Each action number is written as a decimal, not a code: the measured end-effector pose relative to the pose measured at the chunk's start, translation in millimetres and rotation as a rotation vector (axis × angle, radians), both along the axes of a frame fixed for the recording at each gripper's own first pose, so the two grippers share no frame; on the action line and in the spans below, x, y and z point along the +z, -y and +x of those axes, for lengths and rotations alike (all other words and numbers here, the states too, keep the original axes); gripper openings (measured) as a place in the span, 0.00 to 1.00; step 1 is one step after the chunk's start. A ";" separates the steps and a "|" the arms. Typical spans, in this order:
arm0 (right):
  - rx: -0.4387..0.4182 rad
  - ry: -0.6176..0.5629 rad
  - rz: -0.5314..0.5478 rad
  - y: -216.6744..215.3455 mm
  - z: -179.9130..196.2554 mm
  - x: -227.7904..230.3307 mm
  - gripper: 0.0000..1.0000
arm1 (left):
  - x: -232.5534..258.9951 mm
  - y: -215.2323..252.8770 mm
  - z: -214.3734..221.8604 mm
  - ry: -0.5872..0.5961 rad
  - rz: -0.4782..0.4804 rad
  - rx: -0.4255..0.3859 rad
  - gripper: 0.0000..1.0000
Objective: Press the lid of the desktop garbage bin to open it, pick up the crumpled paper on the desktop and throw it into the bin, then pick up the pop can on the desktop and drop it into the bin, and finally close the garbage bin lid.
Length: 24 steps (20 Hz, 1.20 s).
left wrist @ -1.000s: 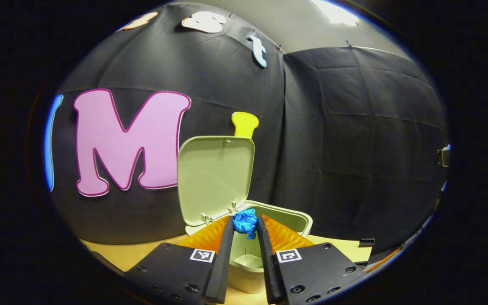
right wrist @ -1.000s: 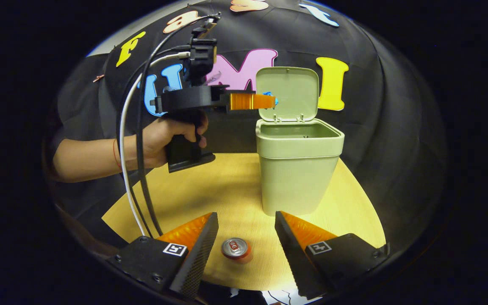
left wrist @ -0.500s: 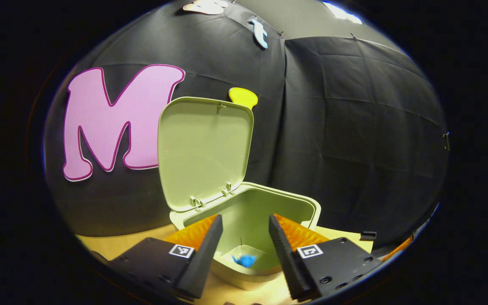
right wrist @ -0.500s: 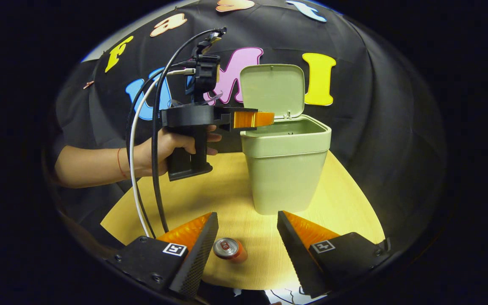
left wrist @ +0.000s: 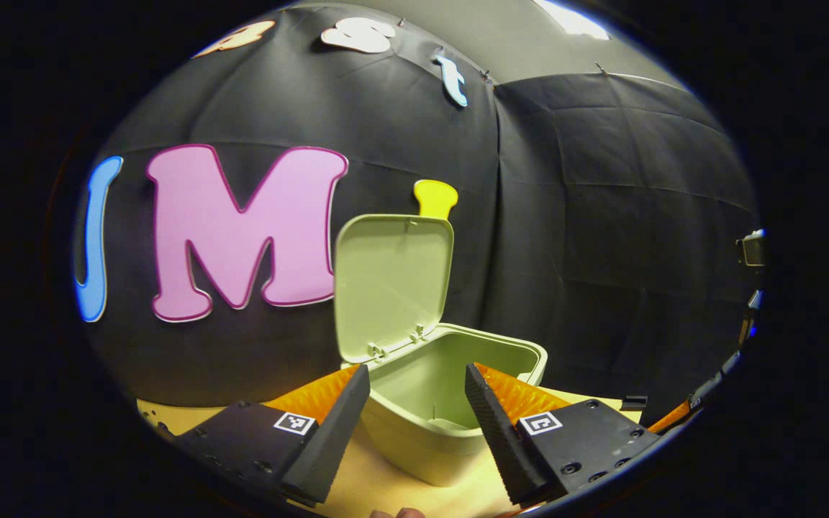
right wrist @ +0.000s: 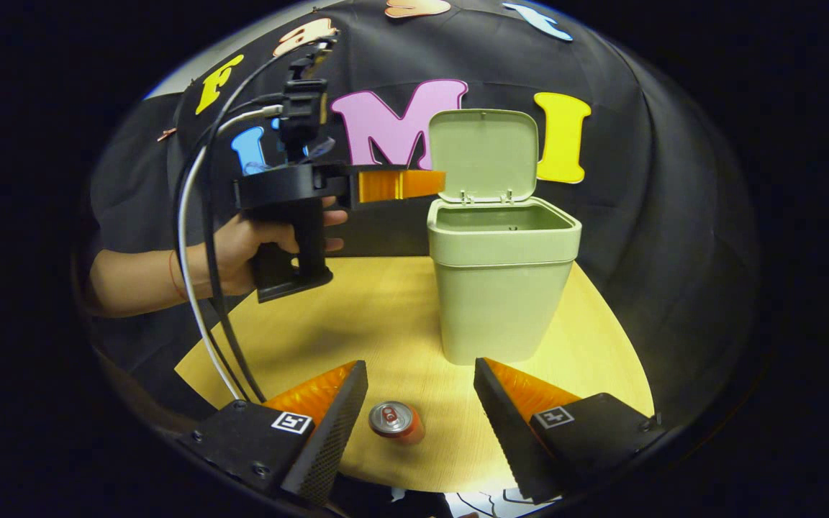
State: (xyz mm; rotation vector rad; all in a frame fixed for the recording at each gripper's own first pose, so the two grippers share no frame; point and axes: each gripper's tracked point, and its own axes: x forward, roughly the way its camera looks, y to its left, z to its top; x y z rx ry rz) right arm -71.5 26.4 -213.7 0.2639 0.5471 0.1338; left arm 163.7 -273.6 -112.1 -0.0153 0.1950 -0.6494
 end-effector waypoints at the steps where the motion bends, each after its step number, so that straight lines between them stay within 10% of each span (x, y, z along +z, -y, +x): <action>1: 0.018 -0.001 -0.001 -4.9 -0.9 -0.5 0.98 | 3.0 -11.7 -7.1 0.002 -0.001 0.018 0.88; 24: 0.324 -0.265 -0.084 -68.9 -12.4 -122.9 0.99 | -17.2 -186.9 -131.4 -0.134 0.016 0.425 0.88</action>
